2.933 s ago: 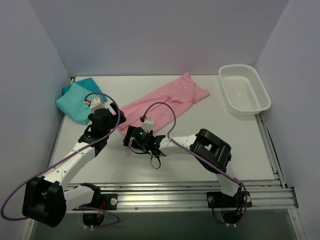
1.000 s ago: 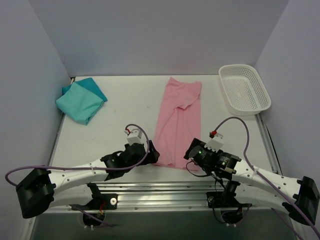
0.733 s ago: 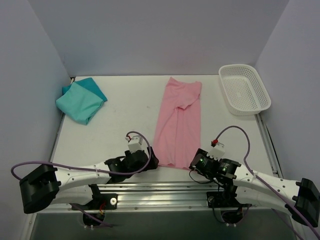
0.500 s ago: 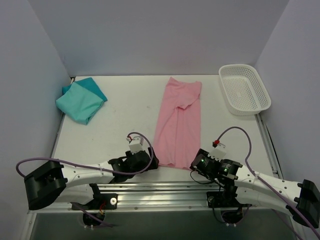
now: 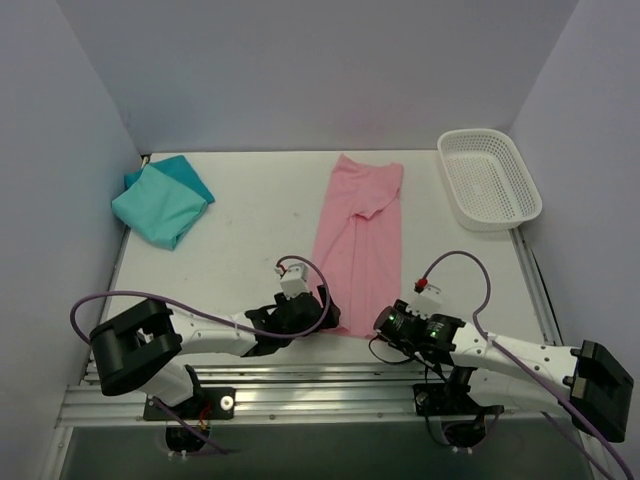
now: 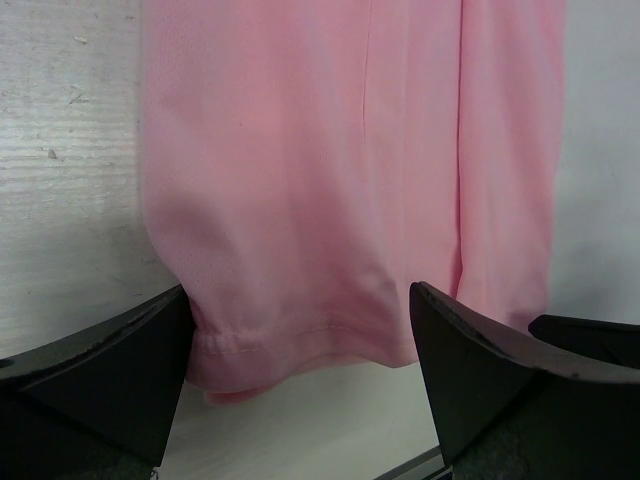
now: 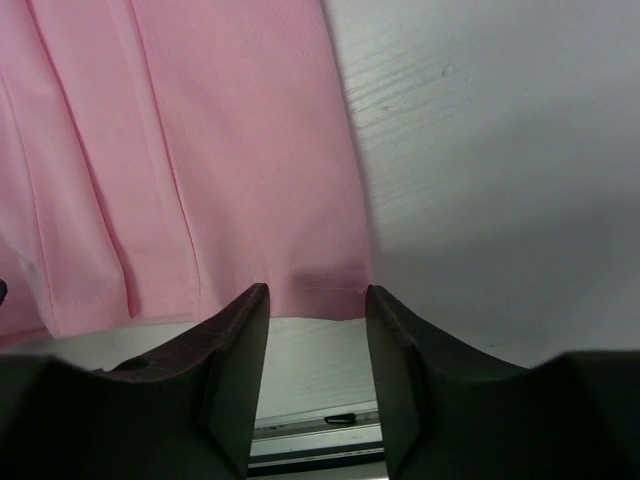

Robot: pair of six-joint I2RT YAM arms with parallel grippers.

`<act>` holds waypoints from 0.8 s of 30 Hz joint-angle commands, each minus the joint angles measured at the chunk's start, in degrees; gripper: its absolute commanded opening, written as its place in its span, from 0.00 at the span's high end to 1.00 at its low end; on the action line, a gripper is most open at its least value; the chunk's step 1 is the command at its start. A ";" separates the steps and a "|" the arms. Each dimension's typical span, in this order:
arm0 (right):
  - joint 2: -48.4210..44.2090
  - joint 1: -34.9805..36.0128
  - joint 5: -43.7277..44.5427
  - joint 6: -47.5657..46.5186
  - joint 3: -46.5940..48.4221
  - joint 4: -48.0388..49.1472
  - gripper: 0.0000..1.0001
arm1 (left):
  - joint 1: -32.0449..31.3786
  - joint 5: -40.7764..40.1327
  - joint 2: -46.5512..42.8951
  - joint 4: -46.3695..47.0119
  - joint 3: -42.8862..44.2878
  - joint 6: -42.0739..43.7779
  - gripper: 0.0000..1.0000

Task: Fold and stack the t-shirts
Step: Grab the bottom of the folded rectangular tshirt with both arms

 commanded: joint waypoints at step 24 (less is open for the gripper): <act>0.27 -2.40 1.03 -1.51 1.50 -0.22 0.43 | 0.68 0.25 -2.75 -2.30 -0.78 0.74 0.05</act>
